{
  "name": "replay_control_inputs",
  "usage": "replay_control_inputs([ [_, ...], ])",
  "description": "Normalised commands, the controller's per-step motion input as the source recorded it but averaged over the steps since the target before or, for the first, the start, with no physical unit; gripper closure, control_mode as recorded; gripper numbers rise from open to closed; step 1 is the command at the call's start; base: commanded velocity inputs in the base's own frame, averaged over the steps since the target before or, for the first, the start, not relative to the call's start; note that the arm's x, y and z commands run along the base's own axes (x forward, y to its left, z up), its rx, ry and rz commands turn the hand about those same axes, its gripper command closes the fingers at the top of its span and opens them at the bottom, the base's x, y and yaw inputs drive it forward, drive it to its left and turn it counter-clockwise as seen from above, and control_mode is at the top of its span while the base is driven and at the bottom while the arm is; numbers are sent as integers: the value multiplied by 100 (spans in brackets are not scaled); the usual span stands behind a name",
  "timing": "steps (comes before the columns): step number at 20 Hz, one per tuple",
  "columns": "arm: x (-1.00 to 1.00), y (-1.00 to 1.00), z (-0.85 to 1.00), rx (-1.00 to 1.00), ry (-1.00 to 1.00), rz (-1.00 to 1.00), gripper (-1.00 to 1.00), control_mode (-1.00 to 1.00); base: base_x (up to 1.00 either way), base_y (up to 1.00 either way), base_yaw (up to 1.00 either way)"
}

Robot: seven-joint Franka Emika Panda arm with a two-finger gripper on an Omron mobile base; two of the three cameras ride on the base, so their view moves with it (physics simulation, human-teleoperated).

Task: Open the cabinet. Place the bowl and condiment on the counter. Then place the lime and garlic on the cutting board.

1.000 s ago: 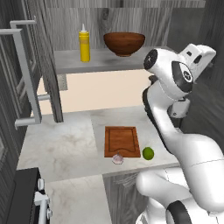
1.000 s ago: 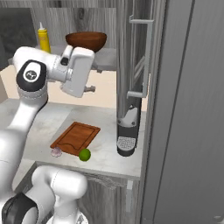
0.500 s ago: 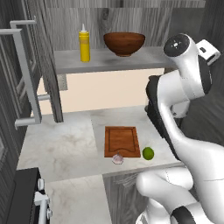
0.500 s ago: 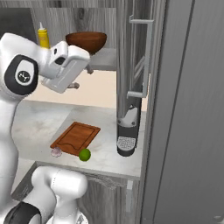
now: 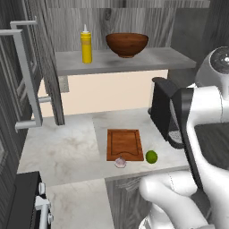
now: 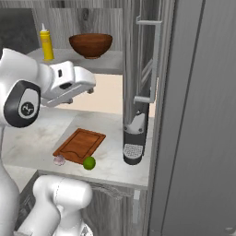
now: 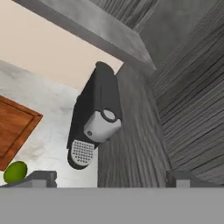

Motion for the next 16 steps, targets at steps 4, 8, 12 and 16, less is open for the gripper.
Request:
replay_control_inputs([
  [4, -33, 39, 13, 9, -17, 0, -100, -100, 0, 0, 0],
  [8, -23, 46, 21, 9, -14, 0, -100, -100, 0, 0, 0],
  [12, -16, 43, 23, 11, -14, 0, -100, -100, 0, 0, 0],
  [16, -7, 36, 33, 15, -13, 1, -100, -100, 0, 0, 0],
])
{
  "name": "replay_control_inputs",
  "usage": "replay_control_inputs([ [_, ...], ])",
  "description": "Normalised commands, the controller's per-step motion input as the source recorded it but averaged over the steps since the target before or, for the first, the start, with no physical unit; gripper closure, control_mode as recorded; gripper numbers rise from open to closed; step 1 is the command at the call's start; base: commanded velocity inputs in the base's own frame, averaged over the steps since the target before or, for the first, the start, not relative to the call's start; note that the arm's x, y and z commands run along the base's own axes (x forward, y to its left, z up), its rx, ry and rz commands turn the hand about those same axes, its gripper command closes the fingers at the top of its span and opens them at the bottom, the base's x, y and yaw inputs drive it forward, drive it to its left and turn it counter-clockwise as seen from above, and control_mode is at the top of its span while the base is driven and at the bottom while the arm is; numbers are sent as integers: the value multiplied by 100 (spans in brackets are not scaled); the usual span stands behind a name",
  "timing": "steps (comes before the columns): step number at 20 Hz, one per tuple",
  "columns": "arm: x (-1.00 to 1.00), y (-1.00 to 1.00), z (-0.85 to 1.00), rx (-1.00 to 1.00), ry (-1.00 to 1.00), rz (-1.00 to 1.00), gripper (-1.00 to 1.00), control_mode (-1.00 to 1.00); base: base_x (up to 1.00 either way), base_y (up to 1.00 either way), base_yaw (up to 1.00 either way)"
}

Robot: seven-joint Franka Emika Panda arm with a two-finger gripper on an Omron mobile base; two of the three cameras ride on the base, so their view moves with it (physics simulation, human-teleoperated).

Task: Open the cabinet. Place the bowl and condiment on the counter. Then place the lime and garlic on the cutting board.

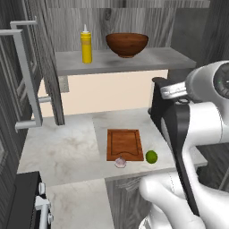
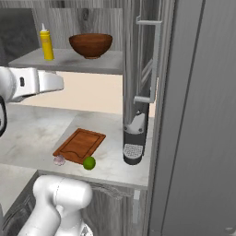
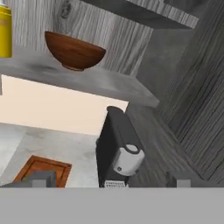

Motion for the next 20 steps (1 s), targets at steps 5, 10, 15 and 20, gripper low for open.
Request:
replay_control_inputs([
  [5, -1, 39, 35, 17, -4, 3, -100, -100, 0, 0, 0],
  [10, 0, 38, 44, 15, 0, 4, -100, -100, 0, 0, 0],
  [15, -1, 35, 24, 13, -3, 4, -100, -100, 0, 0, 0],
  [20, 0, 27, 8, 18, -16, 8, -100, -100, 0, 0, 0],
])
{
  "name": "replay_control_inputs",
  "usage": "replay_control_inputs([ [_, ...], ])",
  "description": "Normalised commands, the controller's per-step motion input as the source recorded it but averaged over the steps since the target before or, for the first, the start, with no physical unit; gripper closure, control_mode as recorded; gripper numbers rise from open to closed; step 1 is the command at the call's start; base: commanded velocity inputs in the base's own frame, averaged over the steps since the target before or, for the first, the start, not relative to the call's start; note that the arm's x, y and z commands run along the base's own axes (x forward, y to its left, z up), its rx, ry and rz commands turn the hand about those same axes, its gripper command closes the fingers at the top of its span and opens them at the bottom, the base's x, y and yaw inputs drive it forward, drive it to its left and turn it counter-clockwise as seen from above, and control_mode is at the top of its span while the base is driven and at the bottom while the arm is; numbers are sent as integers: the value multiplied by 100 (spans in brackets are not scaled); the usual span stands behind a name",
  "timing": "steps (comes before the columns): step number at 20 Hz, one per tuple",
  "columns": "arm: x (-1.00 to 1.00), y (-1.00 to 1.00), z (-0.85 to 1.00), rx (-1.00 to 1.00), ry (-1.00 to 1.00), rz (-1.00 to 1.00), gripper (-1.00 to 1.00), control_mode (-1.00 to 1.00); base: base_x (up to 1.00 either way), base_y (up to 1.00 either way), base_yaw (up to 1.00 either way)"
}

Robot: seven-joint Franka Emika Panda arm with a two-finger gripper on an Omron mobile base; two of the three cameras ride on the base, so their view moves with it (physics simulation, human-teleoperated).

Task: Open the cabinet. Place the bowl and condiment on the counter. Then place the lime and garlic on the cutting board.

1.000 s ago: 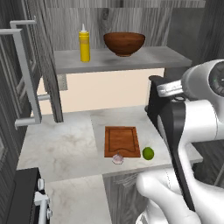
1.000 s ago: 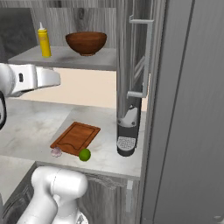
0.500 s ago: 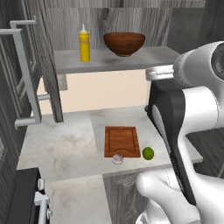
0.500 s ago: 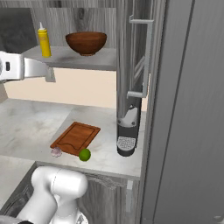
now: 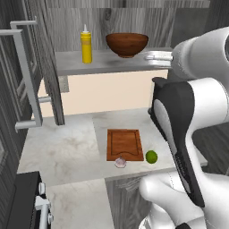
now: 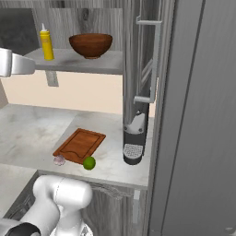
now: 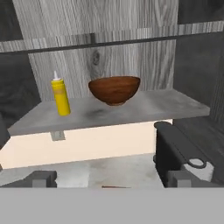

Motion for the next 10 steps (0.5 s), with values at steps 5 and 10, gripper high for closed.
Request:
replay_control_inputs([
  [5, 0, 17, 14, 20, -12, 7, -100, -100, 0, 0, 0],
  [10, 0, 11, 19, 11, -10, 14, -100, -100, 0, 0, 0],
])
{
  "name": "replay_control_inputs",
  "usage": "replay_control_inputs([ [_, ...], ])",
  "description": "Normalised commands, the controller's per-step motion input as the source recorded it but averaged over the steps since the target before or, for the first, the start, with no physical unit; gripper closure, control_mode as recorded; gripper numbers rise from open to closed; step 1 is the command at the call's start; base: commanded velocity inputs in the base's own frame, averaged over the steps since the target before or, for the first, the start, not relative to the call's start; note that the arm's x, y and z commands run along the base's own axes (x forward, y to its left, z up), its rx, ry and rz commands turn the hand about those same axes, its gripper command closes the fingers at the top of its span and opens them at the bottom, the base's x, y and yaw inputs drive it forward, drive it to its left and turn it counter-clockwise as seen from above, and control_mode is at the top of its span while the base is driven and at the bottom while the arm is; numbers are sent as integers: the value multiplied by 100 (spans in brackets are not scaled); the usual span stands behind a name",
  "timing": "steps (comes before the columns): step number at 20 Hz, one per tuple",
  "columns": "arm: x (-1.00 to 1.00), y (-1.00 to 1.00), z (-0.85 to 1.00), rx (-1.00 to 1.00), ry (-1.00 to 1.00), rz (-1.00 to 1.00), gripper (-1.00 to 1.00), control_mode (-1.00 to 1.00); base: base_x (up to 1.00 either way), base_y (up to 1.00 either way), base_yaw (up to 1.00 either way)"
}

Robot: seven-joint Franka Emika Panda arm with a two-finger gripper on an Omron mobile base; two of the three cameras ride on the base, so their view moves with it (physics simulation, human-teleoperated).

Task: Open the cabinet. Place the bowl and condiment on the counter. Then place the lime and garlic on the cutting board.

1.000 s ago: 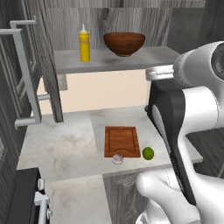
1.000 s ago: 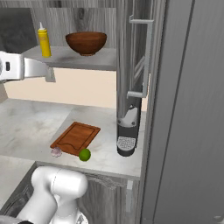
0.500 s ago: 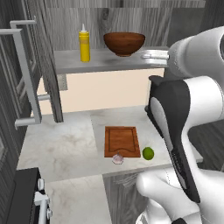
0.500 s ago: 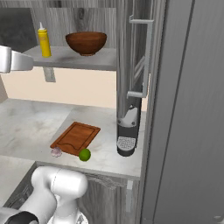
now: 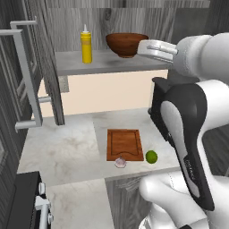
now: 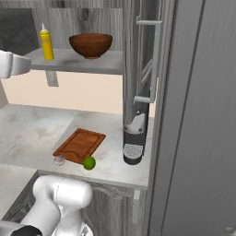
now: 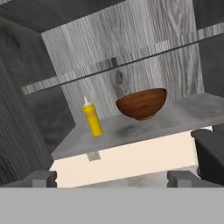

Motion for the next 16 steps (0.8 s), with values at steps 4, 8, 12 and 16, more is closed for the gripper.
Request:
replay_control_inputs([
  [4, 2, 11, 17, 0, -15, 19, -100, -100, 0, 0, 0],
  [8, 6, 12, 2, 0, -12, 21, -100, -100, 0, 0, 0],
  [12, 14, 17, 0, 0, 0, 17, -100, -100, 0, 0, 0],
  [16, 21, 23, 1, 0, 9, 11, -100, -100, 0, 0, 0],
])
